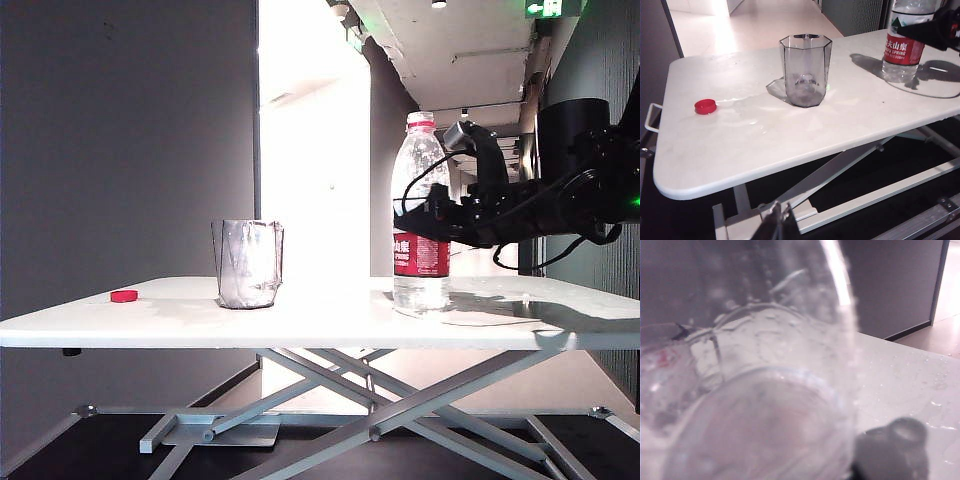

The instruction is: Pick up the mineral water bottle on the table and pour water into the mug until it's half full.

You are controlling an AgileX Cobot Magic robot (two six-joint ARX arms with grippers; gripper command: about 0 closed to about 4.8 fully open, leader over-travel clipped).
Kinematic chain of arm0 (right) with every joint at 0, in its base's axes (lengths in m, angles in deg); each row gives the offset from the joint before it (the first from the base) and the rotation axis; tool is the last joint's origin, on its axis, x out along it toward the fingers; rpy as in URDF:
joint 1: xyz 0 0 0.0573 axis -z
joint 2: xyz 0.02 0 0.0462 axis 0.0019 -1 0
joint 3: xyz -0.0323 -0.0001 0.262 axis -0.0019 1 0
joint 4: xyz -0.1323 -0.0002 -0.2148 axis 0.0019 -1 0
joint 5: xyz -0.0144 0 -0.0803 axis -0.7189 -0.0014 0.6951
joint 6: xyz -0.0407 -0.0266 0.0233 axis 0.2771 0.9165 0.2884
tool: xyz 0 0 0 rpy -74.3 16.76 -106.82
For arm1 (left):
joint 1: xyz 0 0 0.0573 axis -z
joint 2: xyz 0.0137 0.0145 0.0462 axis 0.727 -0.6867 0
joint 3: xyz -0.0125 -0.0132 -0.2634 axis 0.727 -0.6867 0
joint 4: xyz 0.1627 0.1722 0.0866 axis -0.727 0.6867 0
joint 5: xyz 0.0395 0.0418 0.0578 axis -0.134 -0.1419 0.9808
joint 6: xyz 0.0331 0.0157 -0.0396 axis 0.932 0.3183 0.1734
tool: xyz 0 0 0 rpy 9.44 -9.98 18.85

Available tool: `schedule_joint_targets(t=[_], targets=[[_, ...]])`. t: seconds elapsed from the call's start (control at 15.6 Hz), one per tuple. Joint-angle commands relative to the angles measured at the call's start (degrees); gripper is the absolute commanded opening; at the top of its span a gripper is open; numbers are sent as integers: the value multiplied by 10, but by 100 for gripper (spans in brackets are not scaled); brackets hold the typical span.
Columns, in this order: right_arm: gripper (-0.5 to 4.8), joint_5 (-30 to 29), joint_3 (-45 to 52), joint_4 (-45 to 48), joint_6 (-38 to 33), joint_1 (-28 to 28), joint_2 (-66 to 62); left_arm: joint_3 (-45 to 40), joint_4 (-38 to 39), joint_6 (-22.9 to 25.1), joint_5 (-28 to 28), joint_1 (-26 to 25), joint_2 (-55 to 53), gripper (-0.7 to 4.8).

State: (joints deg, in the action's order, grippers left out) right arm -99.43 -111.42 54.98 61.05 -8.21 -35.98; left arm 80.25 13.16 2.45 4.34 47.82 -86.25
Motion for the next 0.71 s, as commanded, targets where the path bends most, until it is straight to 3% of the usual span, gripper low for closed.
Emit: schedule_joint_targets(t=[0.06, 0.45, 0.51, 0.71], targets=[[241, -3, -2, 9, -1, -2, 2, 1, 3, 4, -2, 0, 0, -5], [227, -14, -4, -23, 15, -4, 30, 1, 3, 4, -2, 0, 0, -5], [203, -10, -5, -45, 18, -4, 42, 1, 3, 4, -2, 0, 0, -5], [202, -5, -25, -129, 49, -8, 67, 1, 3, 4, -2, 0, 0, -5]])
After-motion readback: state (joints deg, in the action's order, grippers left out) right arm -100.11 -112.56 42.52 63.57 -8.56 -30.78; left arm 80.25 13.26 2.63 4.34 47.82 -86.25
